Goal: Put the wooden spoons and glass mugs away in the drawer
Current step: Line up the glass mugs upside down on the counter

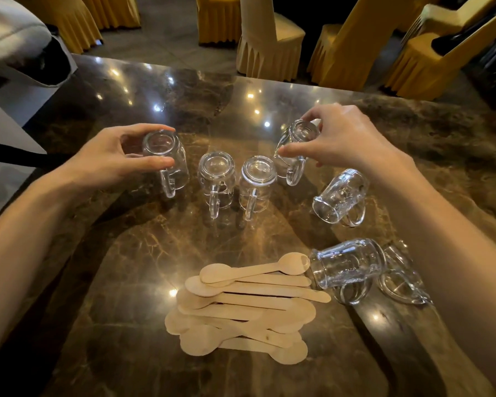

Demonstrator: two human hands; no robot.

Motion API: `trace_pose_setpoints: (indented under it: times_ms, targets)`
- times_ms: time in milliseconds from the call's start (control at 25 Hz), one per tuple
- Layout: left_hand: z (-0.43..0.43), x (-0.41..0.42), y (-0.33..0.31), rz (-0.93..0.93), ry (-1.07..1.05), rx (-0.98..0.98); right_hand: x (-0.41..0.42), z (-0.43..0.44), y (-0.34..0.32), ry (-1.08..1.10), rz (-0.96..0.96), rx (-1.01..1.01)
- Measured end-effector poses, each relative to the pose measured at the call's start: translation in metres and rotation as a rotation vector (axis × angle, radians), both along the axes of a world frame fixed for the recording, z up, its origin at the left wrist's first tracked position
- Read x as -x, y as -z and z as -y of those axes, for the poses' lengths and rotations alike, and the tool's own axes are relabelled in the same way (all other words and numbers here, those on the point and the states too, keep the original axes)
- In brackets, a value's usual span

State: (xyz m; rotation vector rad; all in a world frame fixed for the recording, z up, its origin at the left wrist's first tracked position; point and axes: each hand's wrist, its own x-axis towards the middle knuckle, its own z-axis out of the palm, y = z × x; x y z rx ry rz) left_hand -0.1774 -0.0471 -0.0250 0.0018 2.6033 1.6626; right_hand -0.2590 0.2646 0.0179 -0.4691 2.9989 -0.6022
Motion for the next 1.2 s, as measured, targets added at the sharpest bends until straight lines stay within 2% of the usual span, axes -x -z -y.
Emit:
trace_pose_setpoints:
  times_ms: [120,240,680,1080,1200]
  targets:
    - [-0.007,-0.005,0.000,0.011,0.016,0.015,-0.014,-0.004,0.004,0.014,-0.057,-0.094]
    - [-0.011,-0.008,-0.001,0.017,0.038,0.023,-0.026,-0.006,0.010,0.023,-0.036,-0.145]
    - [-0.014,-0.010,0.002,0.037,0.089,-0.021,-0.040,0.001,0.022,0.022,0.006,-0.202]
    - [-0.014,-0.006,0.003,0.065,0.136,0.037,-0.043,0.003,0.019,0.006,0.003,-0.254]
    - [-0.013,-0.007,0.003,0.074,0.144,0.053,-0.041,0.000,0.015,-0.025,0.072,-0.304]
